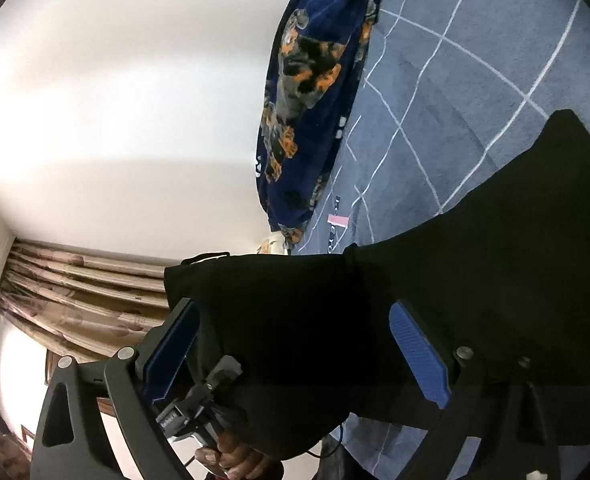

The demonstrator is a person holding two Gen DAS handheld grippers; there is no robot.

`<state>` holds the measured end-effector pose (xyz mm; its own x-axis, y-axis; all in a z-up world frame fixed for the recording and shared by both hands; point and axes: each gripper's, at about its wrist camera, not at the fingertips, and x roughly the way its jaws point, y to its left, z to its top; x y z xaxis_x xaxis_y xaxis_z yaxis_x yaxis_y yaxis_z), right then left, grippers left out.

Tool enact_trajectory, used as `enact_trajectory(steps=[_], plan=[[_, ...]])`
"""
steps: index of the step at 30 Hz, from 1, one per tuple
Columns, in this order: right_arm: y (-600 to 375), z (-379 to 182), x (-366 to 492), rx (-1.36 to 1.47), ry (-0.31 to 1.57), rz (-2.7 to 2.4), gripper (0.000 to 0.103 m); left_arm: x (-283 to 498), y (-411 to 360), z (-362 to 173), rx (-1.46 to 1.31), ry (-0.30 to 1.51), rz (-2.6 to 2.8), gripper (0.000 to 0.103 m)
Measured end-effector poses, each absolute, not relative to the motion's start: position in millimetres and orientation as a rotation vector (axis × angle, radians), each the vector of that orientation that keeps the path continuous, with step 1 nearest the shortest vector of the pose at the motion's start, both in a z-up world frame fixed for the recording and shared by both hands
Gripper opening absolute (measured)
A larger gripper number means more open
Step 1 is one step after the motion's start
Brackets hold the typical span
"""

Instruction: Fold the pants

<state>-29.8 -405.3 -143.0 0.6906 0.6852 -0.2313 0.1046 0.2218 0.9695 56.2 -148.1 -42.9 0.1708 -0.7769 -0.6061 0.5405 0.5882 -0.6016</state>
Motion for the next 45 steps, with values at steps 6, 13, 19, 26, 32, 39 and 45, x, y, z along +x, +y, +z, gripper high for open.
enact_trajectory(steps=[6,13,19,26,32,39,45], plan=[[-413,-161,-33,1.386,0.79,0.44,0.096,54,-166,-49,-0.25,1.058,-0.948,0.019],[-428,-171,-42,1.452,0.81,0.407,0.096,52,-183,-49,-0.242,1.077,-0.96,0.019],[-445,-182,-51,1.512,0.815,0.377,0.097,51,-200,-53,-0.229,1.1,-0.963,0.019],[-439,-181,-45,1.533,0.818,0.424,0.097,43,-219,-55,-0.196,1.118,-0.972,0.019],[-444,-182,-46,1.568,0.803,0.436,0.097,44,-236,-62,-0.18,1.143,-0.963,0.02],[-456,-185,-52,1.604,0.774,0.419,0.097,44,-254,-72,-0.146,1.16,-0.956,0.021],[-456,-190,-50,1.638,0.782,0.434,0.098,42,-269,-83,-0.098,1.179,-0.956,0.023]])
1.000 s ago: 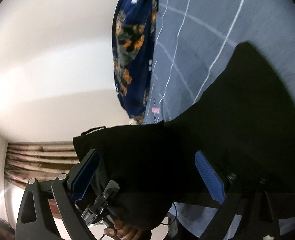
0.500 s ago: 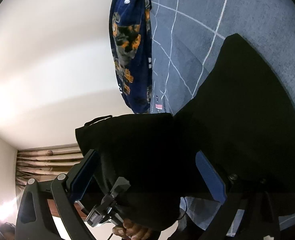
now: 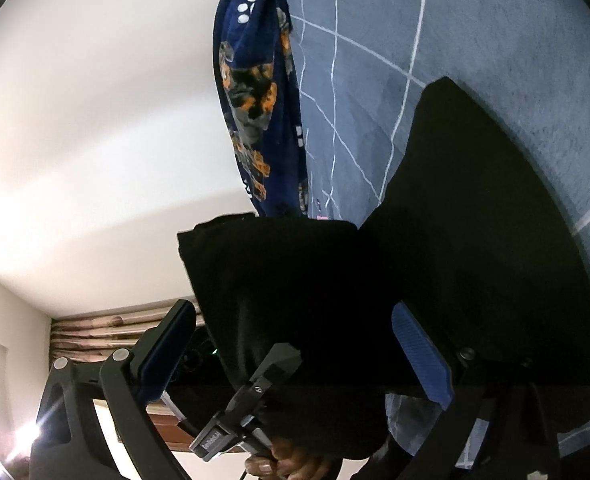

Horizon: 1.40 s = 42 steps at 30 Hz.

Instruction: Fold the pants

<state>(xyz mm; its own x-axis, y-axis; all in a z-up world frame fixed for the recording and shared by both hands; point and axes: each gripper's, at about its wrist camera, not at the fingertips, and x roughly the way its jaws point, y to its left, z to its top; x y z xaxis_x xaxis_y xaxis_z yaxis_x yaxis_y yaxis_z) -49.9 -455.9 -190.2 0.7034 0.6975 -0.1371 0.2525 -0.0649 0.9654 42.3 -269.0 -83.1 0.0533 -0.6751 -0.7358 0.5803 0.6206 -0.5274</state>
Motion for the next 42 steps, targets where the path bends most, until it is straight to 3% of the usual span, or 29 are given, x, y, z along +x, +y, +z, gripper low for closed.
enact_trajectory(steps=[13,15,16,17,23,30,33,34,35,37,38,42], plan=[[-461,-189,-54,1.647,0.757,0.417,0.098,33,-292,-84,0.037,1.213,-0.983,0.037],[-462,-189,-54,1.652,0.754,0.414,0.098,33,-292,-81,0.011,1.214,-1.041,0.052],[-462,-189,-54,1.65,0.752,0.414,0.098,33,-293,-78,-0.021,1.223,-1.074,0.066],[-462,-188,-54,1.648,0.75,0.414,0.101,35,-292,-73,-0.055,1.221,-1.087,0.071],[-470,-196,-57,1.654,0.765,0.352,0.103,39,-285,-46,-0.023,1.097,-1.067,0.071],[-471,-192,-53,1.576,0.802,0.348,0.101,52,-235,-53,-0.076,1.097,-0.974,0.071],[-467,-183,-52,1.451,0.86,0.308,0.087,53,-205,-60,-0.07,1.094,-0.908,0.071],[-464,-178,-50,1.365,0.9,0.268,0.072,51,-194,-63,-0.061,1.087,-0.888,0.071],[-462,-177,-49,1.321,0.923,0.248,0.05,50,-185,-65,-0.05,1.082,-0.871,0.071],[-458,-174,-48,1.238,0.968,0.207,0.024,47,-171,-68,-0.019,1.076,-0.836,0.071],[-458,-172,-48,1.229,0.966,0.207,0.019,45,-159,-72,-0.001,1.074,-0.811,0.071],[-454,-154,-44,1.196,0.912,0.243,0.018,43,-129,-84,-0.019,1.081,-0.756,0.071]])
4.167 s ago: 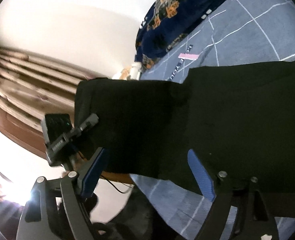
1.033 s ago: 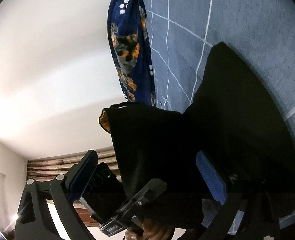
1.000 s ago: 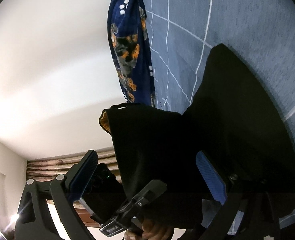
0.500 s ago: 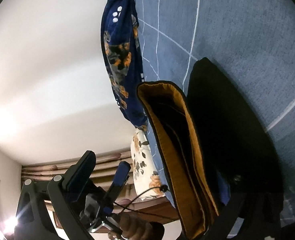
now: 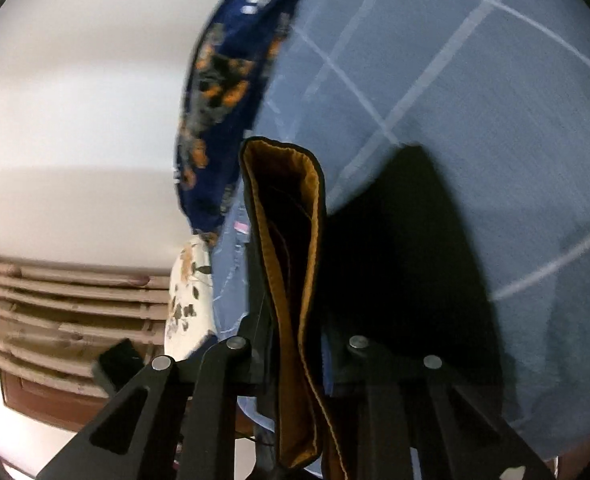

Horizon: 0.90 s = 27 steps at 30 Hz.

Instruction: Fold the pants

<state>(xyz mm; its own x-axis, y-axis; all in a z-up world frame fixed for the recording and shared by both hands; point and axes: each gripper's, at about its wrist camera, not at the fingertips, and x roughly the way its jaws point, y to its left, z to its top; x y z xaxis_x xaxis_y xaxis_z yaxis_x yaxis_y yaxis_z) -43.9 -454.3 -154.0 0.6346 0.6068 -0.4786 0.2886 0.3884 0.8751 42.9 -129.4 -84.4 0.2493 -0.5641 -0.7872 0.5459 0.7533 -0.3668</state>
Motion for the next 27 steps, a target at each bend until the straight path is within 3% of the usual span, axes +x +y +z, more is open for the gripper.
enact_trajectory(steps=[6,12,16,23,27], plan=[[-466,-128,-42,1.187,0.775,0.292,0.015,45,-109,-104,-0.053,1.103,-0.685,0.071],[-486,-194,-71,1.394,0.876,0.178,0.015,38,-121,-120,-0.017,1.132,-0.707,0.071],[-490,-203,-78,1.455,0.879,0.177,0.016,34,-130,-129,0.008,1.154,-0.716,0.071],[-504,-162,-89,1.251,0.857,0.096,0.033,35,-130,-135,-0.006,1.166,-0.709,0.071],[-498,-133,-118,1.32,0.796,0.269,0.038,37,-124,-133,-0.047,1.174,-0.712,0.071]])
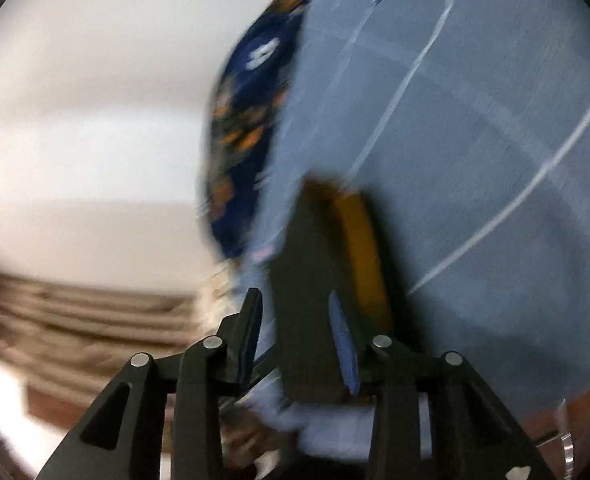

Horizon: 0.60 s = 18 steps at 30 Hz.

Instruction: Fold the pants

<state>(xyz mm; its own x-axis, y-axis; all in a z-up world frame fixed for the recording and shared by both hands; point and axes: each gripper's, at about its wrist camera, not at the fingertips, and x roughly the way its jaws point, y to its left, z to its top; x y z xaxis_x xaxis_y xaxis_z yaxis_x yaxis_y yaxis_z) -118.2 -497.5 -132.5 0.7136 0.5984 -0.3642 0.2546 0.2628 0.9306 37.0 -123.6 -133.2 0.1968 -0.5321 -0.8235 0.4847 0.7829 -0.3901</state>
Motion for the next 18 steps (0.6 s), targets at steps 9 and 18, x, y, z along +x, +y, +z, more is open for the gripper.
enact_trajectory(steps=[9,18], plan=[[-471,-170,-134,1.413,0.98,0.237,0.048,30,-122,-130,-0.071,1.168,-0.71,0.071],[-461,-156,-113,1.223,0.991,0.149,0.011,29,-120,-136,-0.066,1.179,-0.693,0.071]])
